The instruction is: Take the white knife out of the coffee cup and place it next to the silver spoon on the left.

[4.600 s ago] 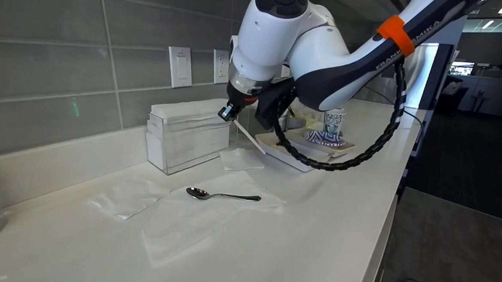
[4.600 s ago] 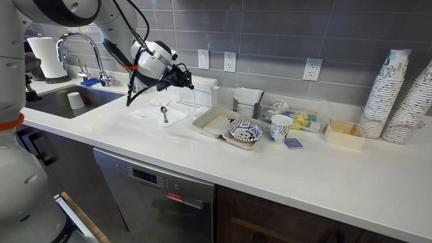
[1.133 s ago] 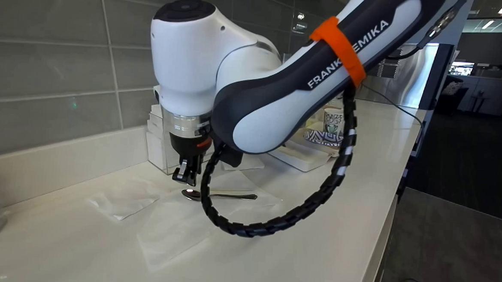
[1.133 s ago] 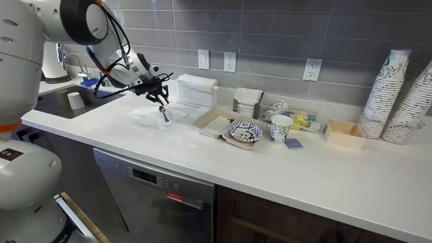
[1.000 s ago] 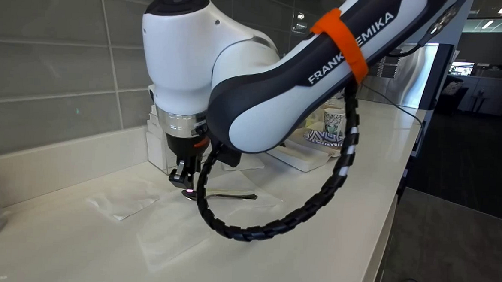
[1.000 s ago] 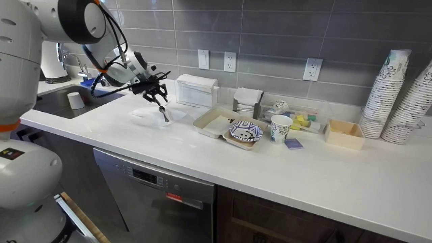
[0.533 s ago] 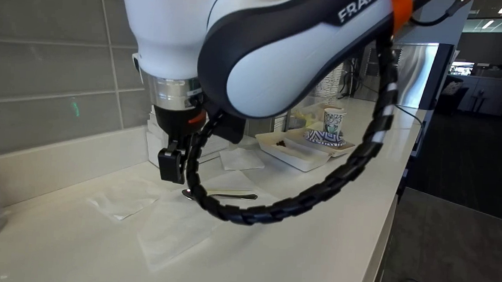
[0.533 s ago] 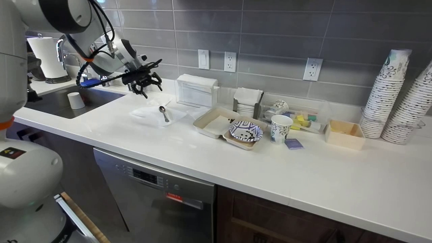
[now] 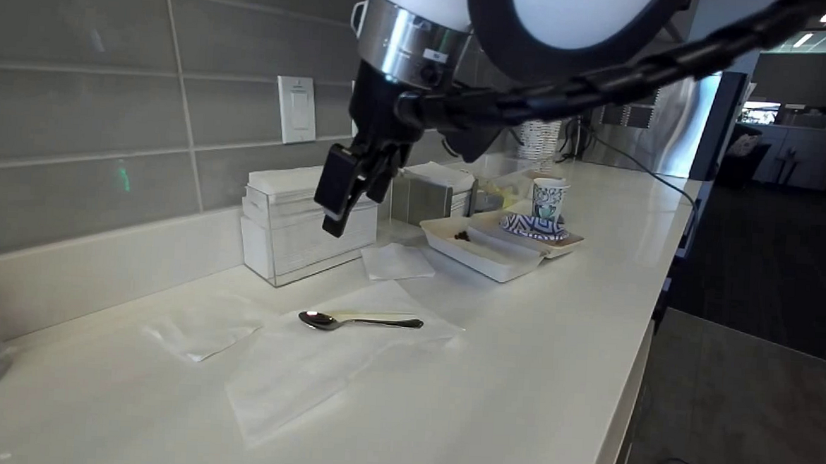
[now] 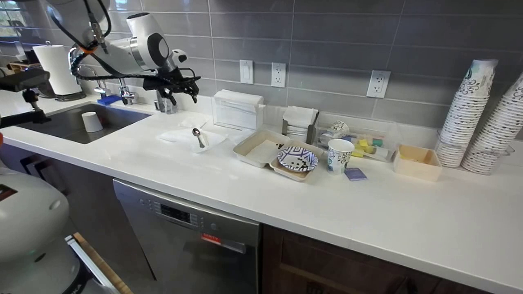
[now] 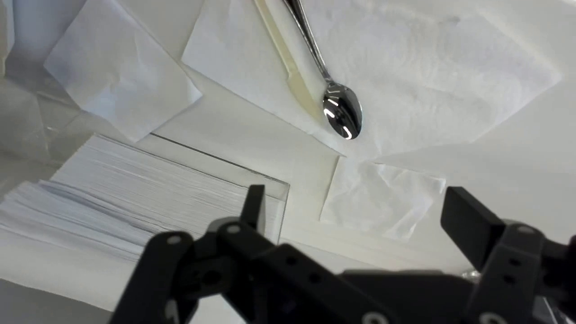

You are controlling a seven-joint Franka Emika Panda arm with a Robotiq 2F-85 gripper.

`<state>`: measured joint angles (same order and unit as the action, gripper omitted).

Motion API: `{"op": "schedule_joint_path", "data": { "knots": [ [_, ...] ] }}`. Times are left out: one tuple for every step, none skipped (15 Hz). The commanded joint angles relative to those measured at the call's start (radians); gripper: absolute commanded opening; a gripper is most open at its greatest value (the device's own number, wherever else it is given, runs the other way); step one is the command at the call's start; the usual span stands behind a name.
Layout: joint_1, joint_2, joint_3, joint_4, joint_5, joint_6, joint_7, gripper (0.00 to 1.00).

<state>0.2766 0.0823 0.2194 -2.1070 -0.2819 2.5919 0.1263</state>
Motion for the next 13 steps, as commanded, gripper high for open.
{"op": "schedule_joint_path", "data": {
  "knots": [
    [-0.037,-0.207,-0.006,-0.253,0.118,0.129,-0.002,1.0],
    [-0.04,-0.261,-0.006,-0.306,0.139,0.123,0.006,1.0],
    [-0.042,-0.318,-0.006,-0.358,0.154,0.133,0.025,1.0],
    [-0.049,-0.374,-0.004,-0.397,0.151,0.098,0.058,1.0],
    [-0.055,-0.428,0.0,-0.436,0.158,0.085,0.086,1.0],
    [-0.069,-0.484,0.01,-0.47,0.147,0.055,0.133,1.0],
    [-0.092,-0.541,0.026,-0.504,0.126,0.041,0.194,1.0],
    [-0.079,-0.401,0.017,-0.4,0.141,0.077,0.102,1.0],
    [-0.086,-0.437,0.022,-0.424,0.142,0.073,0.11,1.0],
    [-0.086,-0.451,0.025,-0.426,0.142,0.073,0.108,1.0],
    [-0.086,-0.45,0.027,-0.424,0.142,0.073,0.108,1.0],
    [-0.086,-0.44,0.028,-0.418,0.141,0.073,0.108,1.0],
    [-0.086,-0.427,0.027,-0.413,0.14,0.073,0.108,1.0]
  ]
}}
